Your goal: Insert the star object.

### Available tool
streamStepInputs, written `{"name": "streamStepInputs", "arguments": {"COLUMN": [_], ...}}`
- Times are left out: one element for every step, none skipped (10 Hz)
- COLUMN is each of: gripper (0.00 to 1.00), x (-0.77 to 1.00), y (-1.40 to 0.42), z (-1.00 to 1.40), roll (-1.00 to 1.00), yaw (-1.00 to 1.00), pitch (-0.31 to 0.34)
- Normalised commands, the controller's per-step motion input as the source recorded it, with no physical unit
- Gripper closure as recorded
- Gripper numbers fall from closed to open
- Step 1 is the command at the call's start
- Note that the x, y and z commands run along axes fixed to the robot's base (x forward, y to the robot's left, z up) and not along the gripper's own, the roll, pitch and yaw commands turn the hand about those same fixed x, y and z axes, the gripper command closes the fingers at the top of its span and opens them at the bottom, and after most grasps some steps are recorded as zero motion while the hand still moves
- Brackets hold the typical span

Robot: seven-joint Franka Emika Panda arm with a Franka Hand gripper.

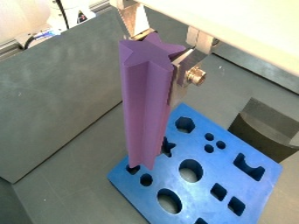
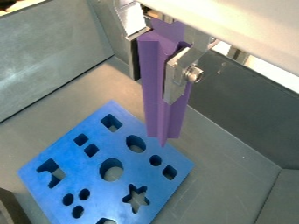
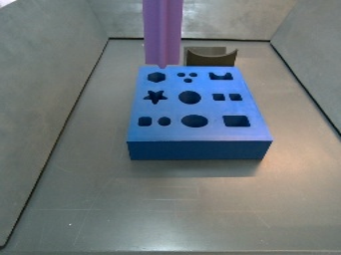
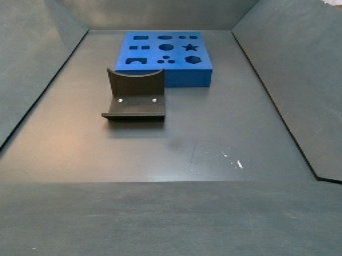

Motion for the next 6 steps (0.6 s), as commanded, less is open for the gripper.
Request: {"name": "streamStepInputs", "arguments": {"gripper": [1.0, 1.0, 1.0, 1.0, 1.0, 1.0], "x": [0.07, 0.0, 0.0, -0.13, -0.21, -0.16], "y": [0.27, 0.3, 0.3, 0.31, 0.3, 0.33], "z": [-0.36, -0.51, -0.48, -0.56, -0.67, -0.71], "roll": [0.12, 0.28, 0.36, 0.35, 0.29, 0.16], "yaw": [0.02, -0.09, 0.0, 0.0, -0.01, -0.01], "pitch": [0.156, 0.136, 0.06, 0.0, 0.0, 0.0]}}
